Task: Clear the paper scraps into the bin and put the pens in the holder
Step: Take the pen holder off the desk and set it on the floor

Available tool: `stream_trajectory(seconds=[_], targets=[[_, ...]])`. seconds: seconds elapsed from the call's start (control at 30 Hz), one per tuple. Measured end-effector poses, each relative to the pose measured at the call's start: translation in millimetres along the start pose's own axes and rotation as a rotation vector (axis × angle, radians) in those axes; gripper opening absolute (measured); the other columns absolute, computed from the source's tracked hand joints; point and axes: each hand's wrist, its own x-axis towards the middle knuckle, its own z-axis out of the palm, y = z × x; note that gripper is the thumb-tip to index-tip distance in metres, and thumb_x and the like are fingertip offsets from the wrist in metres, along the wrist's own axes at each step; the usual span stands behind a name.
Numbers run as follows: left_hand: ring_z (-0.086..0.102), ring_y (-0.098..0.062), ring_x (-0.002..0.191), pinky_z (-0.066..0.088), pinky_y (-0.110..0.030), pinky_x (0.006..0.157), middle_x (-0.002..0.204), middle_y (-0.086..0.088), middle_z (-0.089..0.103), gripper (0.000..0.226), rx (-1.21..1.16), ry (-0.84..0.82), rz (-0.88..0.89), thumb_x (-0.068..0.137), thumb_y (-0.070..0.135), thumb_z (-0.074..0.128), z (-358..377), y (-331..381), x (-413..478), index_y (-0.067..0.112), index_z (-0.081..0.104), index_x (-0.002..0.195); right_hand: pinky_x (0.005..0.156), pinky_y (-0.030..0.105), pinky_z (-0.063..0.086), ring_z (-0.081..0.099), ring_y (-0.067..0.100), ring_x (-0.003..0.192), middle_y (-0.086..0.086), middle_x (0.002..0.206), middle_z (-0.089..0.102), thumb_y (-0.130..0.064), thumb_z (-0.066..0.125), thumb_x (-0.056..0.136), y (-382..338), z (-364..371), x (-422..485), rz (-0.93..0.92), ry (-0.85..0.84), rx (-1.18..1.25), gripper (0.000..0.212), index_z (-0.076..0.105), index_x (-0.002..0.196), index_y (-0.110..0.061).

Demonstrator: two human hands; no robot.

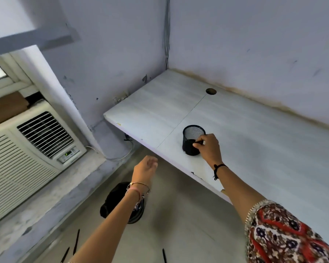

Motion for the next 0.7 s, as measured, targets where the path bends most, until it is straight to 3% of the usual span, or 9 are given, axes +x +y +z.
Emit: stream_trajectory(seconds=[0.1, 0.23, 0.33, 0.43, 0.5, 0.6, 0.7], targets=[[0.062, -0.017, 0.087, 0.052, -0.034, 0.083, 0.091, 0.000, 0.066, 0.014, 0.050, 0.000, 0.036, 0.087, 0.012, 0.055, -25, -17, -24, 0.012, 0.064, 0.098, 0.091, 0.033, 0.049, 0.054, 0.017, 0.094, 0.005, 0.109, 0.053, -0.011, 0.071, 0.081, -16, 11, -43, -0.091, -0.081, 0.075, 0.008, 0.068, 0.087, -0.008], [0.061, -0.015, 0.080, 0.049, -0.023, 0.075, 0.085, 0.000, 0.067, 0.013, 0.133, -0.012, 0.022, 0.086, 0.011, 0.056, -61, -65, -64, 0.010, 0.065, 0.096, 0.095, 0.026, 0.046, 0.055, 0.014, 0.099, 0.001, 0.114, 0.049, -0.010, 0.072, 0.081, -34, 41, -113, -0.149, -0.176, 0.139, 0.008, 0.068, 0.087, -0.006], [0.058, -0.015, 0.071, 0.049, -0.027, 0.073, 0.080, -0.003, 0.064, 0.014, 0.131, 0.007, -0.009, 0.085, 0.008, 0.057, -94, -108, -86, 0.008, 0.066, 0.096, 0.096, 0.024, 0.048, 0.059, 0.018, 0.106, 0.009, 0.119, 0.051, -0.009, 0.075, 0.079, -39, 84, -165, -0.165, -0.201, 0.175, 0.009, 0.070, 0.085, -0.006], [0.058, -0.017, 0.071, 0.052, -0.034, 0.076, 0.079, -0.003, 0.063, 0.013, 0.145, 0.003, -0.088, 0.084, 0.010, 0.059, -111, -175, -121, 0.009, 0.066, 0.095, 0.087, 0.010, 0.047, 0.057, 0.000, 0.091, 0.002, 0.111, 0.051, -0.009, 0.075, 0.077, -23, 137, -227, -0.072, -0.220, 0.166, 0.008, 0.072, 0.084, -0.007], [0.062, -0.021, 0.076, 0.054, -0.039, 0.078, 0.085, -0.008, 0.067, 0.014, 0.127, -0.020, -0.169, 0.084, 0.010, 0.058, -113, -222, -149, 0.009, 0.066, 0.096, 0.076, 0.001, 0.042, 0.056, -0.002, 0.080, 0.000, 0.109, 0.052, -0.011, 0.076, 0.077, -3, 168, -269, -0.019, -0.254, 0.136, 0.008, 0.072, 0.083, -0.009], [0.067, -0.029, 0.090, 0.055, -0.041, 0.082, 0.097, -0.014, 0.071, 0.018, 0.110, -0.045, -0.254, 0.085, 0.011, 0.057, -108, -290, -165, 0.007, 0.066, 0.100, 0.079, 0.021, 0.050, 0.064, 0.019, 0.077, -0.004, 0.112, 0.051, -0.014, 0.077, 0.076, 34, 226, -305, 0.041, -0.356, 0.095, 0.007, 0.071, 0.081, -0.013], [0.067, -0.030, 0.090, 0.055, -0.039, 0.082, 0.098, -0.015, 0.072, 0.018, 0.114, -0.050, -0.271, 0.085, 0.012, 0.058, -88, -364, -159, 0.009, 0.066, 0.101, 0.085, 0.028, 0.051, 0.063, 0.022, 0.085, -0.001, 0.114, 0.052, -0.014, 0.077, 0.074, 82, 292, -322, 0.070, -0.417, 0.063, 0.009, 0.073, 0.081, -0.011]])
